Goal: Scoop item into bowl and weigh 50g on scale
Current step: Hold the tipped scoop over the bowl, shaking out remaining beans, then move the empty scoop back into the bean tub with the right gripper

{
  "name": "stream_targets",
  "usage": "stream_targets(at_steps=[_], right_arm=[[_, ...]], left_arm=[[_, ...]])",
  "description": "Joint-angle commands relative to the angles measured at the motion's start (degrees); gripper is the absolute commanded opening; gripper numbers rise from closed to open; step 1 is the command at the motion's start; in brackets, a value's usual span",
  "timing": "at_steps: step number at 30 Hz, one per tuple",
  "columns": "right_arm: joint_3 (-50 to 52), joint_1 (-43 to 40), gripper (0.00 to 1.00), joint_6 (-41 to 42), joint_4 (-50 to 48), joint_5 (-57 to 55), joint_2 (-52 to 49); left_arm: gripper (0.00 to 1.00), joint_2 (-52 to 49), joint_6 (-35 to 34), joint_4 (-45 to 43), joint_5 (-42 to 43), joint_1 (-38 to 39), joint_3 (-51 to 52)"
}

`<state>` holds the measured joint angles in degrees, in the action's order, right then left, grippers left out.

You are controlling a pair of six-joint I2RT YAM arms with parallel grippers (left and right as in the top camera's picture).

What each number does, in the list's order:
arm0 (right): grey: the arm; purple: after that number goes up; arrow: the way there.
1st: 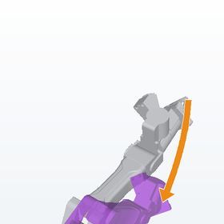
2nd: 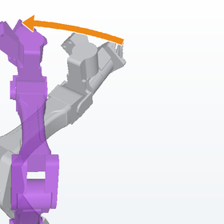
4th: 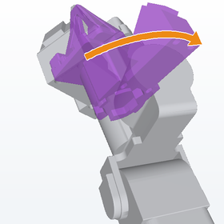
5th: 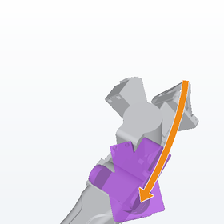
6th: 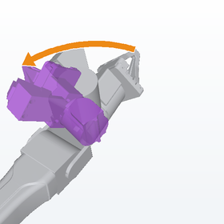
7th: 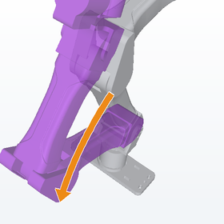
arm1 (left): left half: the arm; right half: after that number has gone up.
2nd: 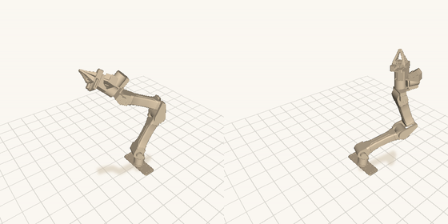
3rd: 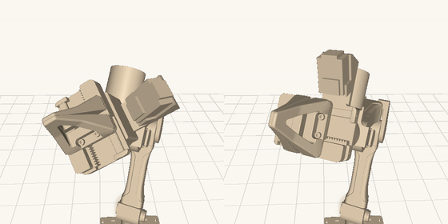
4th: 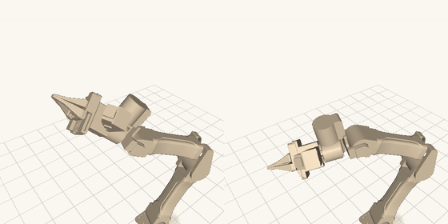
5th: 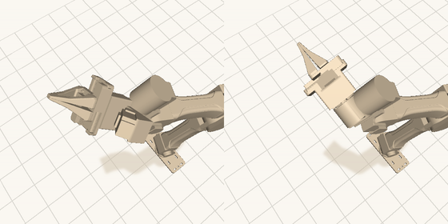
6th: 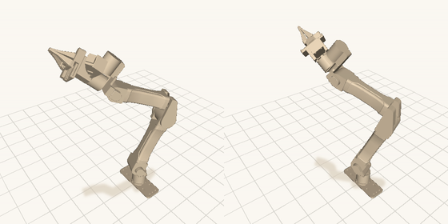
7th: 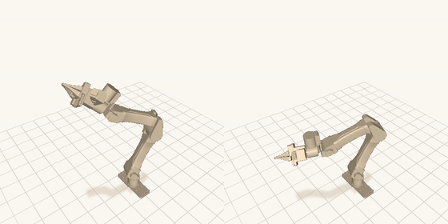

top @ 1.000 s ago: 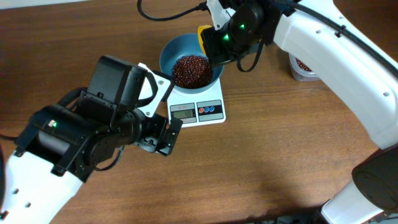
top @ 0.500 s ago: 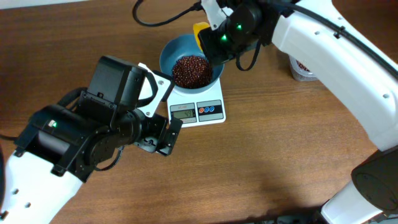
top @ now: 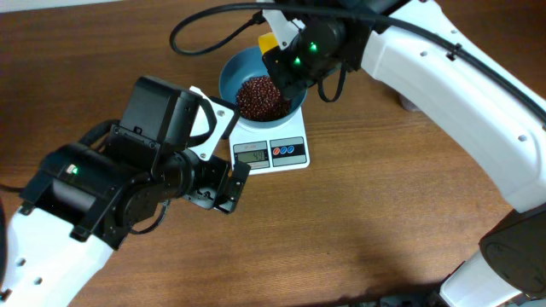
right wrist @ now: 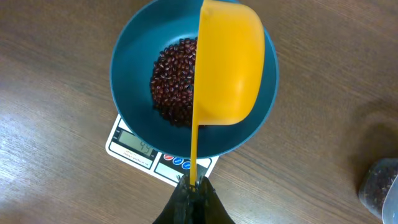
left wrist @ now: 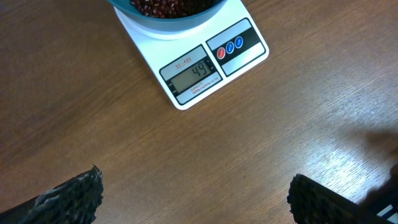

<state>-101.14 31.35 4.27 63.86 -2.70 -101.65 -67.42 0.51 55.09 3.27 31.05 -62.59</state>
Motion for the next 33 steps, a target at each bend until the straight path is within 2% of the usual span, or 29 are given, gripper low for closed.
stream_targets(at_steps=[1,13,18,28,33], right_arm=[[-1.66,1.36,0.04,-1.33,-0.15,-4.79,-0.74],[-1.7,1.57,0.04,-2.78,-0.52,-7.04,-0.72],[-4.96,0.55,0.04,-2.25,-1.03,-7.15,-0.61],[-6.75,-24.7,0.04,-0.39,9.99,-7.21,0.98],[-4.66,-34.49,0.04,-0.39,12.76,-7.21,0.9]], left_arm=[[0.99,-0.02,1.27,0.04,0.85,-0.09,-0.94],[0.99,-0.02,1.27,0.04,0.85,-0.09,-0.94],[0.99,-0.02,1.27,0.04,0.85,-0.09,-0.94],[0.99,-0.02,1.27,0.04,0.85,-0.09,-0.94],[0.99,-0.02,1.27,0.04,0.85,-0.09,-0.94]])
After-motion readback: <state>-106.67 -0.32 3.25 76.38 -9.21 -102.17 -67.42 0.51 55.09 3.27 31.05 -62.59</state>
